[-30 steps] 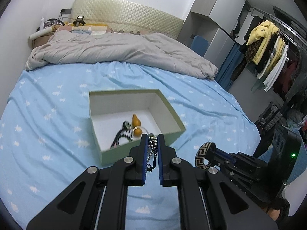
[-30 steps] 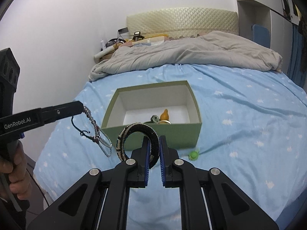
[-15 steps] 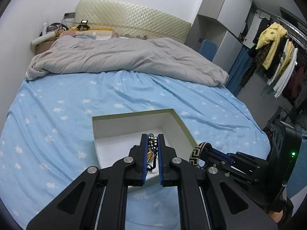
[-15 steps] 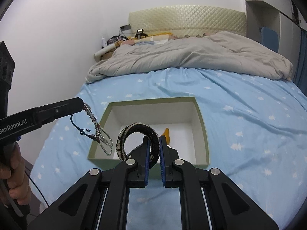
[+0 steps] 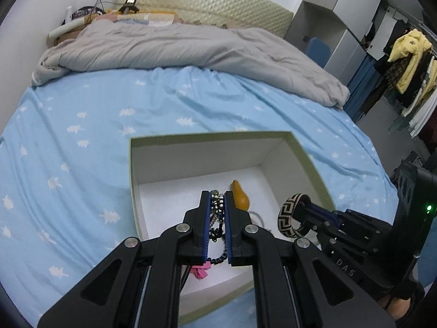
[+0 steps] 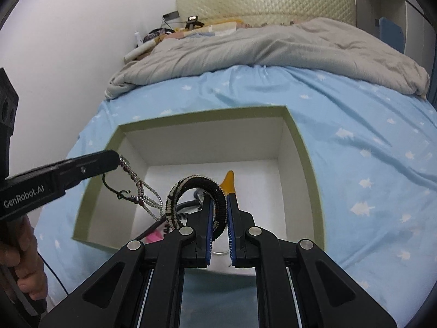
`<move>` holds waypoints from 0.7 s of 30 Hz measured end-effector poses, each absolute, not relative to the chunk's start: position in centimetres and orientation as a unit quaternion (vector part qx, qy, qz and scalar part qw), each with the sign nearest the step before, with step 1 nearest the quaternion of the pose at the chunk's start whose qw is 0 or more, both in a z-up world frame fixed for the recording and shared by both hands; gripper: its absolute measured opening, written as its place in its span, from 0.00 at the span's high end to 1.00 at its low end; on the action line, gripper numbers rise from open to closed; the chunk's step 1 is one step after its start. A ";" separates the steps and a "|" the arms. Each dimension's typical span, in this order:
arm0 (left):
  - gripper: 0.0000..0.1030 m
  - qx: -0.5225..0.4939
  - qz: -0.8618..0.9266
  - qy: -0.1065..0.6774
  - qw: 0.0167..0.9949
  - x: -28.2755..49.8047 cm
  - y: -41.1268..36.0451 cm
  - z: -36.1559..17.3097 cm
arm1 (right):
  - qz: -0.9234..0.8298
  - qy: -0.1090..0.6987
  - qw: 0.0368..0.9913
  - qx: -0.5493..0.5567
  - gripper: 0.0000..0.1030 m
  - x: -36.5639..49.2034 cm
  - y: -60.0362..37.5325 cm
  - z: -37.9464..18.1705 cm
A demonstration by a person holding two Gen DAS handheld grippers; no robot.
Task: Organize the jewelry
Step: 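Carry the necklaces and bangle over the green box with both tools, then open both tools to release necklaces and bangle into the box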
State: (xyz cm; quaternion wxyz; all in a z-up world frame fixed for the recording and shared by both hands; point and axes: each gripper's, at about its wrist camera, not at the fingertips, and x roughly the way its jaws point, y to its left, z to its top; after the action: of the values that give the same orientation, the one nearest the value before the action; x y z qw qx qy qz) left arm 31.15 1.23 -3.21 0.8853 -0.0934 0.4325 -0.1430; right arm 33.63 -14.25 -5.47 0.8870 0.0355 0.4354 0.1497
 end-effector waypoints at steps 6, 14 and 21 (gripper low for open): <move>0.91 -0.089 -0.143 0.446 0.879 31.6 0.9 -4.4 | 0.153 0.444 0.882 0.040 0.92 34.1 -14.4 -6.3; 0.63 -0.086 -0.140 0.434 0.886 30.6 1.1 -2.5 | 0.162 0.435 0.884 0.062 0.75 33.0 -15.3 -4.2; 0.53 -0.078 -0.134 0.404 0.902 27.6 1.6 1.1 | 0.157 0.403 0.900 0.060 0.73 29.9 -15.9 -0.4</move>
State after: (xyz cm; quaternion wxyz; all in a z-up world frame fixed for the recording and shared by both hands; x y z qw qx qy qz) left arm 27.60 1.63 1.08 0.9016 -0.0785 0.4037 -0.1344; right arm 29.92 -15.85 -0.41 0.8996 0.0604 0.4033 0.1566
